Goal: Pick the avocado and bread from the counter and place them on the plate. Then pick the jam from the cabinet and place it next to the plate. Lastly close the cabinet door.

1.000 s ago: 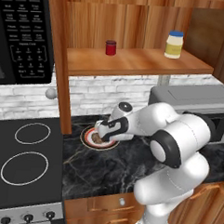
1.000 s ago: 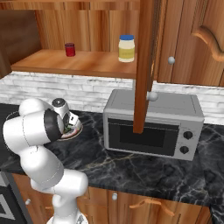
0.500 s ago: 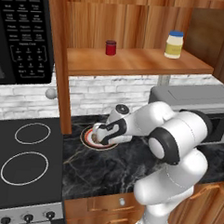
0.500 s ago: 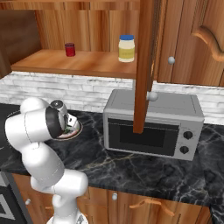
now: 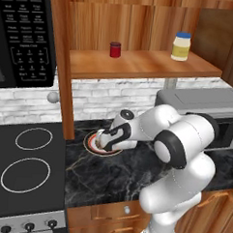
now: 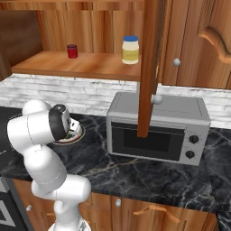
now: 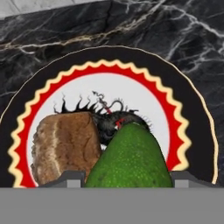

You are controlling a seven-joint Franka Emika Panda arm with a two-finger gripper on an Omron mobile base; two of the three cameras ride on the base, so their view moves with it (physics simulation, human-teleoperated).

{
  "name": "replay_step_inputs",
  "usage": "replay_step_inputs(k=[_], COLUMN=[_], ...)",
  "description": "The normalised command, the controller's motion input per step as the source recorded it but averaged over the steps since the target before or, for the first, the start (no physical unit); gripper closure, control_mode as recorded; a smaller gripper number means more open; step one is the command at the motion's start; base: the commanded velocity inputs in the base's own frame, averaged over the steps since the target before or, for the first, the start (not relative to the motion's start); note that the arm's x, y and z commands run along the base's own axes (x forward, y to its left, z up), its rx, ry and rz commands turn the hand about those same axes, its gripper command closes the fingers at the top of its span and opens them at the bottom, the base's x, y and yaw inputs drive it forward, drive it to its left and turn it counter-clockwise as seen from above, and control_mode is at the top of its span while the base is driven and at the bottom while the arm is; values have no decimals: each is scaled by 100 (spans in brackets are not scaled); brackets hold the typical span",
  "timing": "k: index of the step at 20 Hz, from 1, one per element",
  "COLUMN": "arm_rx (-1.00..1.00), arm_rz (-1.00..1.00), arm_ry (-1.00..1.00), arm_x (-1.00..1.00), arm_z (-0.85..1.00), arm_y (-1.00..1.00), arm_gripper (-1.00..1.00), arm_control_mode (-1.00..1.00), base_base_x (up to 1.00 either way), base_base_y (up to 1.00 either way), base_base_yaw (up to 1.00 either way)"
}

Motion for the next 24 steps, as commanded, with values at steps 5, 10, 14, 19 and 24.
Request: replay_step_inputs(k=[5,10,14,19,24], arm_rx=[0,0,0,0,0], arm_rz=[3,4,4,1,0], arm_ry=[0,0,-1,-9,-12], arm_x=[3,0,4,0,0], arm_z=[-11,-6,0,32,57], arm_y=[0,0,0,0,0], arm_gripper=[-100,-100,-100,-100,-100], arm_control_mode=[-100,-100,-100,-100,-100], base_base_x=[0,0,0,0,0], base_base_y=[0,0,0,0,0], base_base_yaw=[0,0,0,0,0])
